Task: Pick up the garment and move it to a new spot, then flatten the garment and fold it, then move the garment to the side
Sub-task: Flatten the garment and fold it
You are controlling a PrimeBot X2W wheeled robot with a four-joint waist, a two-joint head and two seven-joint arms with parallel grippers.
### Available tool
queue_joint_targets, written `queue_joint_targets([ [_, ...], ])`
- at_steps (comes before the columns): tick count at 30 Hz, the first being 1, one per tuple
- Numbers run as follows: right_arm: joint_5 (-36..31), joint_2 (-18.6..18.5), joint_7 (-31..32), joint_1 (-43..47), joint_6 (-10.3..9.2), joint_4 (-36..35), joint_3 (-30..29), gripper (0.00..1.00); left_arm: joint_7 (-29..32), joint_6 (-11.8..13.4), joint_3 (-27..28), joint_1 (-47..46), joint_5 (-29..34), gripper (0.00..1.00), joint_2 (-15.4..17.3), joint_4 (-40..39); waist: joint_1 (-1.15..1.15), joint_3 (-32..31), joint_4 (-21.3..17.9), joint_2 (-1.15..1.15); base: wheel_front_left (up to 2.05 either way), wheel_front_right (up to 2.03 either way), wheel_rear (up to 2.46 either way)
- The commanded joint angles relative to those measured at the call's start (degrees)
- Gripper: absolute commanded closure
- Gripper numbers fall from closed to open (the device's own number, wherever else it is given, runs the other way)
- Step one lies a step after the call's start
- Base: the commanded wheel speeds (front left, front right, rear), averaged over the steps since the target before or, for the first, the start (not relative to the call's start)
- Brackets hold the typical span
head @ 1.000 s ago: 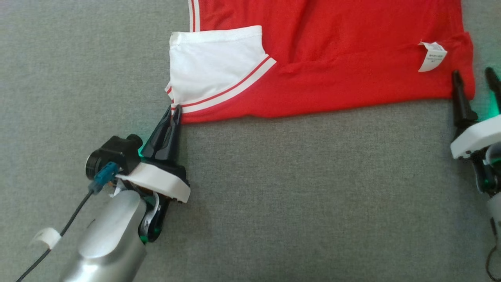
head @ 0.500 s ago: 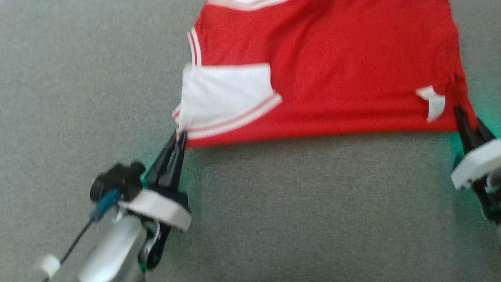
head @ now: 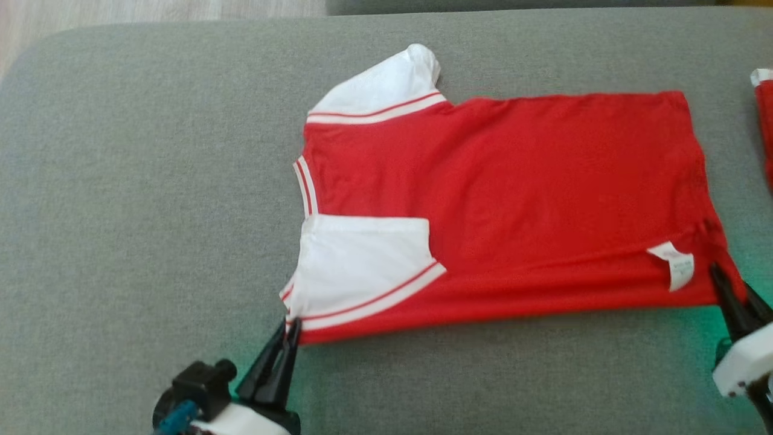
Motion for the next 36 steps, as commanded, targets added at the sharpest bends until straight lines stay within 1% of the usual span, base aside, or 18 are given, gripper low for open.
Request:
queue_joint_targets([
  [1,-0.49,-2.1,0.25,0.98,-0.05,-1.93,-1.0,1.0,0.4,0.8,1.87,0.01,-0.58,1.0,1.96,-1.98,0.01,-0.04,-0.09,-0.01,0.0,0.0,0.0],
  [4,-1.63,-1.35,1.69,3.26,-0.05,-3.95,-2.76,1.0,2.14,1.28,1.11,1.47,-0.98,1.0,2.51,-3.76,0.01,-0.07,-0.2,-0.01,0.0,0.0,0.0],
  [5,-2.01,-1.19,2.15,3.56,-0.05,-4.32,-2.99,0.94,2.41,1.4,1.07,1.45,-0.98,1.0,2.61,-3.96,0.01,-0.07,-0.19,-0.01,0.0,0.0,0.0],
  [6,-2.25,-0.97,2.63,3.78,-0.05,-4.67,-3.18,0.24,2.68,1.48,1.04,1.29,-0.97,1.0,2.69,-4.04,0.01,-0.07,-0.18,-0.01,0.0,0.0,0.0],
  [7,-2.35,-0.7,3.0,3.95,-0.05,-5.09,-3.31,0.0,2.88,1.53,1.06,0.95,-0.94,0.98,2.72,-4.06,0.01,-0.04,-0.15,-0.01,0.0,0.0,0.0],
  [8,-2.39,-0.42,3.23,4.04,-0.05,-5.55,-3.48,0.0,3.03,1.48,1.0,0.47,-0.78,0.6,2.77,-4.02,0.01,-0.01,-0.11,-0.01,0.0,0.0,0.0],
  [9,-2.39,-0.15,3.4,4.07,-0.05,-6.09,-3.64,0.0,3.22,1.45,0.88,-0.13,-0.47,0.05,2.85,-3.88,0.01,0.08,-0.09,-0.01,0.0,0.0,0.0],
  [10,-2.35,0.07,3.5,4.05,-0.05,-6.74,-3.82,0.0,3.41,1.45,0.79,-0.84,-0.09,0.0,2.96,-3.77,0.01,0.24,-0.11,-0.01,0.0,0.0,0.0],
  [14,-2.4,0.18,3.42,3.83,-0.05,-10.09,-5.49,0.0,4.15,1.01,1.45,-4.62,0.99,0.0,4.19,-5.1,0.01,1.61,-0.35,-0.01,0.0,0.0,0.0],
  [18,-2.99,-0.16,2.85,2.86,-0.05,-13.87,-7.53,0.0,5.62,-0.03,3.89,-12.33,2.92,0.0,7.65,-7.65,0.01,4.59,-0.63,-0.01,0.0,0.0,0.0],
  [20,-3.52,-0.36,2.67,1.9,-0.05,-15.27,-8.0,0.0,7.48,-1.93,4.85,-18.22,3.48,0.0,9.31,-8.74,0.01,6.59,-0.79,-0.01,0.0,0.0,0.0],
  [22,-4.1,-0.26,2.74,0.6,-0.05,-16.65,-7.96,0.0,9.98,-4.62,5.63,-24.74,3.54,0.0,10.95,-8.47,0.01,8.77,-1.27,-0.01,0.0,0.0,0.0],
  [23,-4.5,-0.09,2.83,-0.16,-0.05,-17.37,-7.78,0.0,11.4,-6.09,5.98,-28.13,3.18,0.0,11.45,-7.77,0.01,9.84,-1.58,-0.01,0.0,0.0,0.0],
  [24,-5.1,0.18,3.05,-1.74,-0.05,-18.5,-7.24,0.0,14.44,-8.86,6.42,-34.71,1.6,0.0,11.87,-5.67,0.01,12.1,-2.46,-0.01,0.0,0.0,0.0],
  [27,-5.65,0.37,3.32,-4.13,-0.05,-19.58,-6.31,0.0,19.9,-11.35,5.22,-43.92,-1.14,0.0,12.41,-1.26,0.01,15.45,-3.89,-0.01,0.0,0.0,0.0],
  [32,-6.15,0.75,3.1,-7.45,-0.05,-19.8,-5.04,0.0,26.54,-12.21,0.71,-55.0,-6.51,0.0,13.04,5.79,0.01,19.42,-6.25,-0.01,0.0,0.0,0.0],
  [35,-6.07,0.9,2.26,-8.69,-0.05,-18.77,-4.59,0.0,28.86,-12.24,-3.48,-58.63,-11.07,0.0,14.1,8.03,0.01,20.77,-7.23,-0.01,0.0,0.0,0.0],
  [36,-6.07,0.9,2.26,-8.69,-0.05,-18.77,-4.59,0.0,28.86,-12.24,-3.48,-58.63,-11.07,0.0,14.1,8.03,0.01,20.77,-7.23,-0.01,0.0,0.0,0.0],
])
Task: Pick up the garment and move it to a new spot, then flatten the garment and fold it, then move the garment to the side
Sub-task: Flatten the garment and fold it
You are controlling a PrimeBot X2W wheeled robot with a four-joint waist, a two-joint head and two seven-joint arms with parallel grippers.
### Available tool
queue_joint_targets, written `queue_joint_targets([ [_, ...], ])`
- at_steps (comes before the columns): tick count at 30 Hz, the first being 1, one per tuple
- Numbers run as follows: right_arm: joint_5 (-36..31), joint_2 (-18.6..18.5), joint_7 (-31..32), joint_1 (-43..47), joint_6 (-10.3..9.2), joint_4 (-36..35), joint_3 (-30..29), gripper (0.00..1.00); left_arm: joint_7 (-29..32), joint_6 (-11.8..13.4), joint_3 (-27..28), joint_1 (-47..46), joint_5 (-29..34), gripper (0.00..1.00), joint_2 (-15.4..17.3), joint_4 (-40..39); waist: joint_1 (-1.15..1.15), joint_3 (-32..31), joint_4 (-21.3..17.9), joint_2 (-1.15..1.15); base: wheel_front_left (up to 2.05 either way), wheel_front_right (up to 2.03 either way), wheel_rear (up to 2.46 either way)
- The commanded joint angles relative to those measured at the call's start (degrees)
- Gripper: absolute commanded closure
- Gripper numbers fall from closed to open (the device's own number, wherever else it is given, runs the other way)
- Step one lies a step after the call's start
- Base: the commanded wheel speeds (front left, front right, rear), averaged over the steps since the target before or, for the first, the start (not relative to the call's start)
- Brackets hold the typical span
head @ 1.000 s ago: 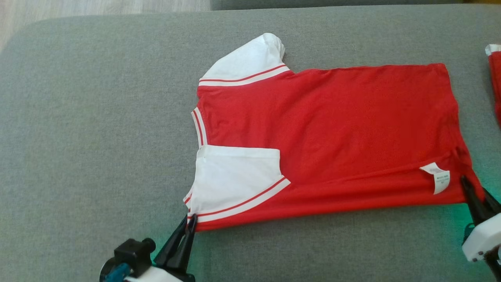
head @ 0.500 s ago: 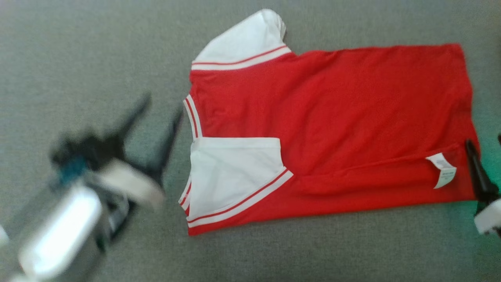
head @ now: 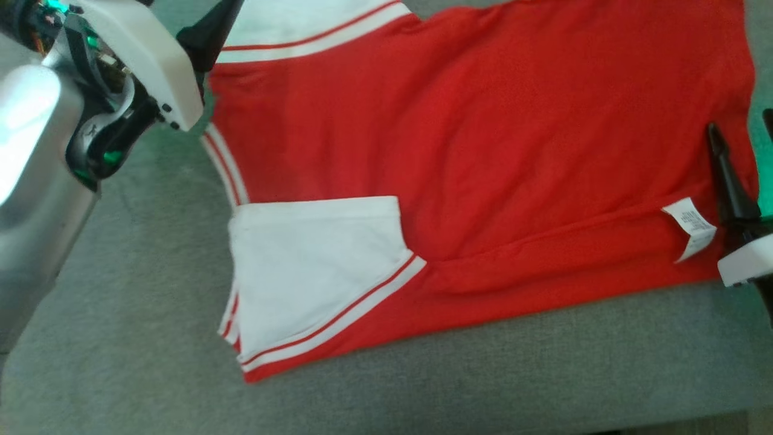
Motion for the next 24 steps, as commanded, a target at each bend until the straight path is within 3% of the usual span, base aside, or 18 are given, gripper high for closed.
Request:
queue_joint_targets([
  [1,-0.25,-1.03,-0.8,0.12,-0.05,-0.88,0.73,0.0,0.88,-0.31,0.91,-2.68,-1.87,0.0,3.49,-0.35,-0.02,1.94,-1.87,0.0,0.0,0.0,0.0],
  [10,-0.21,-0.54,-2.81,-1.99,-0.05,1.45,1.53,0.0,3.42,-0.32,-8.55,-6.9,-9.64,0.0,7.66,2.75,-0.02,3.8,-3.33,0.0,0.0,0.0,0.0],
  [11,-0.31,-0.41,-3.18,-2.43,-0.05,2.02,1.57,0.0,2.86,-0.32,-10.08,-7.55,-11.04,0.67,8.09,2.43,-0.02,3.96,-3.43,0.0,0.0,0.0,0.0],
  [12,-0.39,-0.31,-3.36,-2.62,-0.05,2.33,1.49,0.0,2.23,-0.32,-10.87,-7.85,-11.64,1.0,8.36,2.0,-0.02,3.97,-3.44,0.0,0.0,0.0,0.0],
  [19,-0.92,0.78,-4.61,-2.95,-0.05,4.66,0.45,0.0,-3.05,-0.32,-16.34,-9.12,-15.17,1.0,11.07,-3.5,-0.02,2.32,-2.82,0.0,0.0,0.0,0.0],
  [24,-1.02,1.58,-5.11,-3.0,-0.05,6.04,0.66,0.0,-10.76,-0.33,-20.99,-10.93,-10.43,1.0,13.59,-9.0,-0.02,0.67,-2.23,0.0,0.0,0.0,0.0],
])
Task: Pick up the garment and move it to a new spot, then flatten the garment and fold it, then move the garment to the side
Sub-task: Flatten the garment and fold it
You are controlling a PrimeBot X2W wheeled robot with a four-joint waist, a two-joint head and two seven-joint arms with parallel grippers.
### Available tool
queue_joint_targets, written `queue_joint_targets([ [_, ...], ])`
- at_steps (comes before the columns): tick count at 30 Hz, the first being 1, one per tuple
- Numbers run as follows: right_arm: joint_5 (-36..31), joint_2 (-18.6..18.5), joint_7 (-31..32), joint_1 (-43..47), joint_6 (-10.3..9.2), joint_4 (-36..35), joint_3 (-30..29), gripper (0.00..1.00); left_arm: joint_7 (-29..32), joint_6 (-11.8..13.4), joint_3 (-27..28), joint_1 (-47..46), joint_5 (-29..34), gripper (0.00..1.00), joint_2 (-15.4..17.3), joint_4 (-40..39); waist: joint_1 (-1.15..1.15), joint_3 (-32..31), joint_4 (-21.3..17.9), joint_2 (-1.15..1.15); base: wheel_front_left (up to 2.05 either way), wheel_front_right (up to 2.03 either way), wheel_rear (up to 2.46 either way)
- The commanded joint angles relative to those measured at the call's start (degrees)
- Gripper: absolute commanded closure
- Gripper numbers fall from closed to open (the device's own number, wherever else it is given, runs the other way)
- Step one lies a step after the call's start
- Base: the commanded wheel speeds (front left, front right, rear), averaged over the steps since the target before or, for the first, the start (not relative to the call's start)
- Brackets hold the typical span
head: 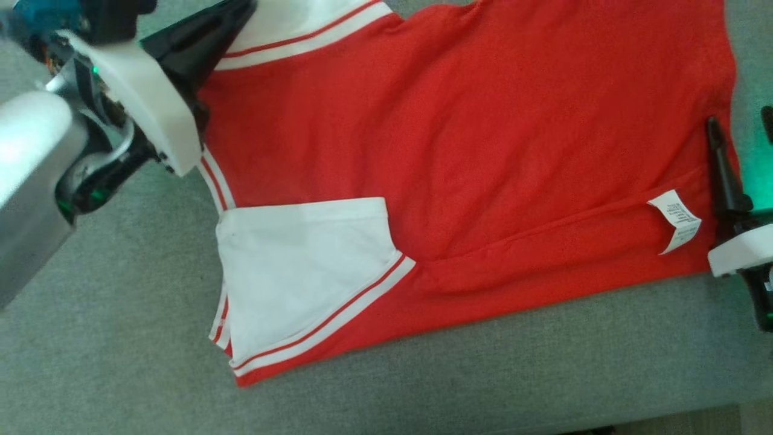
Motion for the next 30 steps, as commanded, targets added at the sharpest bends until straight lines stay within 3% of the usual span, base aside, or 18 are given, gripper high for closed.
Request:
queue_joint_targets([
  [1,-0.37,-0.96,-0.66,0.9,-0.05,-0.83,0.45,0.0,-2.26,0.09,1.24,-3.14,2.65,1.0,2.9,-2.59,0.0,-0.8,0.41,0.0,0.0,0.0,0.0],
  [6,-0.17,-0.51,-1.19,1.4,-0.05,0.29,0.4,0.0,-7.25,0.91,-3.75,-2.23,13.04,1.0,1.77,-6.44,0.0,-2.17,1.07,0.0,0.0,0.0,0.0],
  [9,-0.08,-0.34,-1.49,2.1,-0.05,0.68,-0.04,0.0,-8.28,4.48,-6.47,2.01,19.91,1.0,-1.21,-8.46,0.0,-2.83,1.68,0.0,0.0,0.0,0.0],
  [10,-0.08,-0.34,-1.53,2.34,-0.05,0.72,-0.24,0.0,-8.69,5.54,-6.84,3.29,21.46,0.64,-2.23,-8.55,0.0,-2.95,1.93,0.0,0.0,0.0,0.0],
  [11,-0.09,-0.33,-1.52,2.53,-0.05,0.72,-0.38,0.0,-9.26,6.56,-7.11,4.82,22.49,0.0,-3.33,-8.48,0.0,-3.05,2.09,0.0,0.0,0.0,0.0],
  [17,-0.14,-0.06,-1.48,3.25,-0.05,0.52,-0.86,0.0,-12.52,9.05,-7.72,12.61,22.99,0.0,-7.87,-6.8,0.0,-3.74,2.84,0.0,0.0,0.0,0.0],
  [18,-0.23,0.0,-1.43,3.65,-0.05,0.47,-1.09,0.0,-14.12,10.36,-7.64,14.61,22.63,0.0,-8.82,-6.53,0.0,-4.1,3.17,0.0,0.0,0.0,0.0],
  [23,-0.27,0.01,-1.28,4.55,-0.05,0.36,-1.55,0.0,-16.0,13.36,-6.07,16.93,21.22,0.0,-8.78,-7.99,0.0,-4.8,3.79,0.0,0.0,0.0,0.0],
  [27,-0.23,0.09,-1.14,5.28,-0.05,0.28,-1.77,0.0,-16.8,16.95,-3.65,17.74,20.53,0.0,-6.82,-10.69,0.0,-5.43,4.24,0.0,0.0,0.0,0.0],
  [30,-0.22,0.26,-1.02,5.57,-0.05,0.22,-1.6,0.0,-16.63,17.9,-3.17,17.25,21.14,0.0,-5.73,-11.26,0.0,-5.72,4.42,0.0,0.0,0.0,0.0],
])
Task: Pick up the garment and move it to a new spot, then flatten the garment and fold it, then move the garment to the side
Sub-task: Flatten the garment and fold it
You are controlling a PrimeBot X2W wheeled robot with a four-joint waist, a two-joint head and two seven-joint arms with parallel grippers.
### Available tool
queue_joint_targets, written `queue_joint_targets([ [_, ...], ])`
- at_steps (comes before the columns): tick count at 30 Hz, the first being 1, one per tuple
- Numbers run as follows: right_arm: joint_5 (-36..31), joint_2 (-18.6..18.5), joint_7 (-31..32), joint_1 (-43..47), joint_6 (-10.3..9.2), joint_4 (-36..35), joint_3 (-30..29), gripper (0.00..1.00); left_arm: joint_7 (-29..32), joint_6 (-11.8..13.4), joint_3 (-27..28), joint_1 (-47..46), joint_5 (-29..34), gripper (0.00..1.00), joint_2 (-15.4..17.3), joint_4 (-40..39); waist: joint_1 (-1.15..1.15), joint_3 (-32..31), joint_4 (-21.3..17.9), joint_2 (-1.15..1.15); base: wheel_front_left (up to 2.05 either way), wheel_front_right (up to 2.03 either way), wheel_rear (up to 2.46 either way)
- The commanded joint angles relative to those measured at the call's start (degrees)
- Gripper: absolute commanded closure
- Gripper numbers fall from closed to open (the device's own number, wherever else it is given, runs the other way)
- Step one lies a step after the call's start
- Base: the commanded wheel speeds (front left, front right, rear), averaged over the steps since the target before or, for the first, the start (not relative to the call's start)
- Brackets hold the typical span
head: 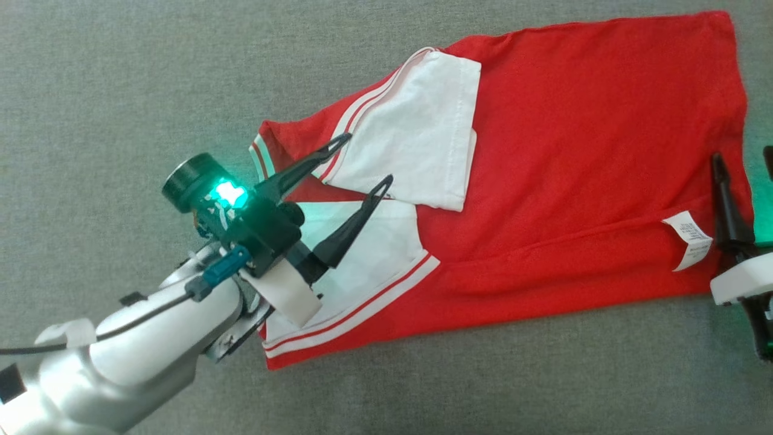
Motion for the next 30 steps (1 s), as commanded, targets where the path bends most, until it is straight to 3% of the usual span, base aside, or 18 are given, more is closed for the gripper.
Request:
queue_joint_targets([
  [1,-0.22,-0.89,-0.1,1.32,-0.05,-1.78,0.74,0.0,0.15,0.14,2.11,-1.4,0.63,0.0,1.73,-1.31,0.01,-0.05,-0.06,0.0,0.0,0.0,0.0],
  [6,-0.09,-0.62,-0.04,0.68,-0.05,-1.96,1.68,0.0,2.91,-2.36,-0.28,-3.43,3.94,0.0,0.27,-0.5,0.01,-0.03,-0.73,0.0,0.0,0.0,0.0],
  [18,0.62,-0.3,-1.19,0.02,-0.05,-0.84,2.85,0.0,7.95,-7.6,-2.35,-4.18,9.1,0.0,-7.73,7.33,0.01,0.97,-3.25,0.0,0.0,0.0,0.0],
  [26,1.03,-0.46,-1.91,-0.45,-0.05,-0.06,2.91,0.0,8.54,-9.04,-2.51,-4.59,10.53,0.0,-9.64,11.71,0.01,1.48,-4.05,0.0,0.0,0.0,0.0],
  [27,1.08,-0.47,-1.97,-0.5,-0.05,0.03,2.92,0.0,8.5,-8.94,-2.42,-4.56,10.35,0.02,-9.8,12.01,0.01,1.51,-4.1,0.0,0.0,0.0,0.0],
  [30,1.33,-0.48,-2.17,-0.66,-0.05,0.15,2.94,0.0,8.23,-8.78,-2.14,-4.99,10.24,0.57,-9.83,12.83,0.01,1.7,-4.19,0.0,0.0,0.0,0.0],
])
